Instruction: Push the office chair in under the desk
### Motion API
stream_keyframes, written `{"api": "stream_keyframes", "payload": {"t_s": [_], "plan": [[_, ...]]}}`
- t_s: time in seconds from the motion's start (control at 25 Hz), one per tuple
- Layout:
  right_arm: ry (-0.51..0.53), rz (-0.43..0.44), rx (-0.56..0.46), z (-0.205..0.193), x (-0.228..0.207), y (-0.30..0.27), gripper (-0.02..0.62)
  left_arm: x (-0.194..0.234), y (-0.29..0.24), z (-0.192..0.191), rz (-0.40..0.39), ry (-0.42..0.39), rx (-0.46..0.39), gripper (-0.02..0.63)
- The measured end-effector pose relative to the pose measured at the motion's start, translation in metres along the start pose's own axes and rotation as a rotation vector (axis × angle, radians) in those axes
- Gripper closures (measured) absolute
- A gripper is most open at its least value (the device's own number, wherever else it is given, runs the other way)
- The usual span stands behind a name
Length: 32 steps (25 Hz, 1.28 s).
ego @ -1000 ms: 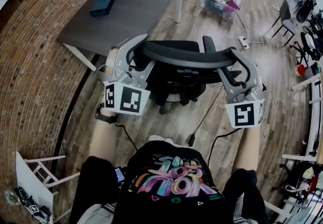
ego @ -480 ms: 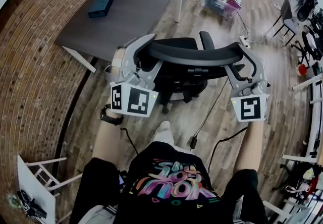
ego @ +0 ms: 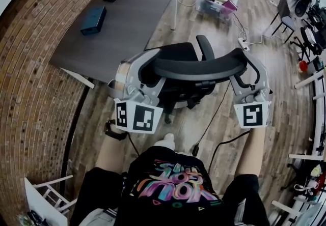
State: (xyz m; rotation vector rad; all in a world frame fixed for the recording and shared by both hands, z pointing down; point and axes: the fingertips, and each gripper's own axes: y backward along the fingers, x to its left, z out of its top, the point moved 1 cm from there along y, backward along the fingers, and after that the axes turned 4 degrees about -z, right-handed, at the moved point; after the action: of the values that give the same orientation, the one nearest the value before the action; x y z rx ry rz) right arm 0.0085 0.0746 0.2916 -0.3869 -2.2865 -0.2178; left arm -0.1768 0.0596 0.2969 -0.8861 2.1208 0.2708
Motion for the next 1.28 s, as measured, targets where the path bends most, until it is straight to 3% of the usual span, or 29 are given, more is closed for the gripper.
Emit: {"api": "stream_keyframes", "payload": {"t_s": [0.36,0.6,0.84,1.28], "plan": [[-0.028,-0.011,0.03,-0.023,-0.016,-0.041,0.376,0.021,-0.043,-0.015,0.013,-0.027,0.015,0.43],[-0.034,0.017,-0.044,-0.034,-0.03,-0.069,0.372,0.036,-0.072,-0.026,0.039,-0.015,0.058,0.431],[-0.066,0.114,-0.141,-0.06,-0.047,-0.097,0.365,0.041,-0.102,-0.028,0.111,-0.002,0.104,0.431],[-0.144,0.338,-0.341,-0.12,-0.106,-0.14,0.357,0.031,-0.165,0.003,0.316,0.061,0.309,0.43]]}}
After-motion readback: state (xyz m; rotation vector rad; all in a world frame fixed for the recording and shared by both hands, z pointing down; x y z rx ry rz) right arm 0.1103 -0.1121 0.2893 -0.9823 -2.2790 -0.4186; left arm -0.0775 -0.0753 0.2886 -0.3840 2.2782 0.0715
